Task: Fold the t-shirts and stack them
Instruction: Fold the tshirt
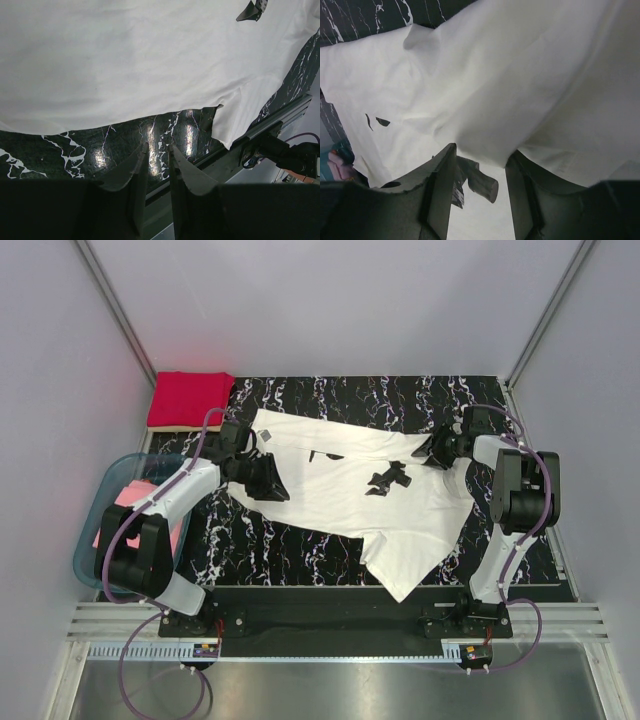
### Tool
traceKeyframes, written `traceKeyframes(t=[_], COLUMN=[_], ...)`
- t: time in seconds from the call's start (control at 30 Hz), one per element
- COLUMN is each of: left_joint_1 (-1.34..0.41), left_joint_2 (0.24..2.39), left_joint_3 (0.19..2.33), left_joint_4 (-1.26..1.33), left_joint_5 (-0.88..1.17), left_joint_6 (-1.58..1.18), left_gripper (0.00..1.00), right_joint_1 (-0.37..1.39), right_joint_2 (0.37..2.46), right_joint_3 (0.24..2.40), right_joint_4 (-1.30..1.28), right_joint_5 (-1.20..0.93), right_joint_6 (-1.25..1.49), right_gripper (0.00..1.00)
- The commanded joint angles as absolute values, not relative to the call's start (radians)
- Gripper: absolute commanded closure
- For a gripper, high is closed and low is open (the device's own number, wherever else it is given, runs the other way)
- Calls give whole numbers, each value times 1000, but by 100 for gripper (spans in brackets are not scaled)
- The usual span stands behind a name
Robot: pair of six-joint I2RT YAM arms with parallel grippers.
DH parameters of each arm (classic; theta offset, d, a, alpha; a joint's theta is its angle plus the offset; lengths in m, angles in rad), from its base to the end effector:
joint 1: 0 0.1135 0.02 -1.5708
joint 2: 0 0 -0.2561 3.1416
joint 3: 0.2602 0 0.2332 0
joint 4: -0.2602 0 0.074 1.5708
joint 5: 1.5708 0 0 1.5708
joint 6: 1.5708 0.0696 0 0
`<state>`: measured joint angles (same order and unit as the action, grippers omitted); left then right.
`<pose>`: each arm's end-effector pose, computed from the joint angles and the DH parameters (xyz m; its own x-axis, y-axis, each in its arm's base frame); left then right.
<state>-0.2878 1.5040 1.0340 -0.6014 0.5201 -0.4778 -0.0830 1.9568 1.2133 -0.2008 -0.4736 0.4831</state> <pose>0.2734 -0.1170 0.2025 -0.9657 -0.1303 -0.2247 0.0343 0.7935 -0.6076 0.4039 -0.0017 0.1323 -0.8044 0.4818 -0.3476 0.2044 0.7738 0.5995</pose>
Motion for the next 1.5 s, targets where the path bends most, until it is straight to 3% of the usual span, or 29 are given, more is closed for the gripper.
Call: traceKeyframes(t=[0.0, 0.17, 0.27, 0.4, 0.67, 0.93, 1.0, 1.1, 1.17, 1.2, 1.33, 1.47], left_joint_1=[-287, -287, -287, -288, -288, -305, -313, -339, -368, -380, -474, -552], left_joint_2=[1489, 1508, 1517, 1523, 1548, 1617, 1643, 1678, 1700, 1725, 1807, 1922], left_joint_3=[1061, 1075, 1083, 1086, 1091, 1094, 1103, 1120, 1143, 1155, 1216, 1281], left_joint_4=[-578, -577, -569, -555, -522, -378, -347, -273, -215, -198, -30, 145], left_joint_5=[541, 534, 532, 529, 537, 623, 635, 664, 675, 676, 675, 663], left_joint_6=[-468, -468, -468, -476, -495, -549, -587, -643, -678, -690, -774, -932], left_gripper=[74, 74, 73, 73, 73, 57, 56, 53, 51, 50, 48, 47], right_joint_1=[-80, -78, -80, -80, -80, -69, -60, -54, -54, -54, -71, -101], right_joint_2=[1945, 1922, 1898, 1875, 1753, 1663, 1658, 1655, 1651, 1635, 1572, 1540], right_joint_3=[1232, 1195, 1169, 1161, 1045, 888, 861, 827, 825, 828, 863, 1021], right_joint_4=[-156, -144, -141, -137, -135, -89, -87, -74, -75, -81, -201, -426], right_joint_5=[-515, -541, -554, -581, -549, -526, -528, -551, -586, -595, -592, -467], right_joint_6=[509, 572, 594, 630, 909, 1141, 1163, 1201, 1187, 1175, 1015, 763], right_gripper=[52, 70, 76, 100, 100, 100, 98, 79, 72, 62, 45, 41])
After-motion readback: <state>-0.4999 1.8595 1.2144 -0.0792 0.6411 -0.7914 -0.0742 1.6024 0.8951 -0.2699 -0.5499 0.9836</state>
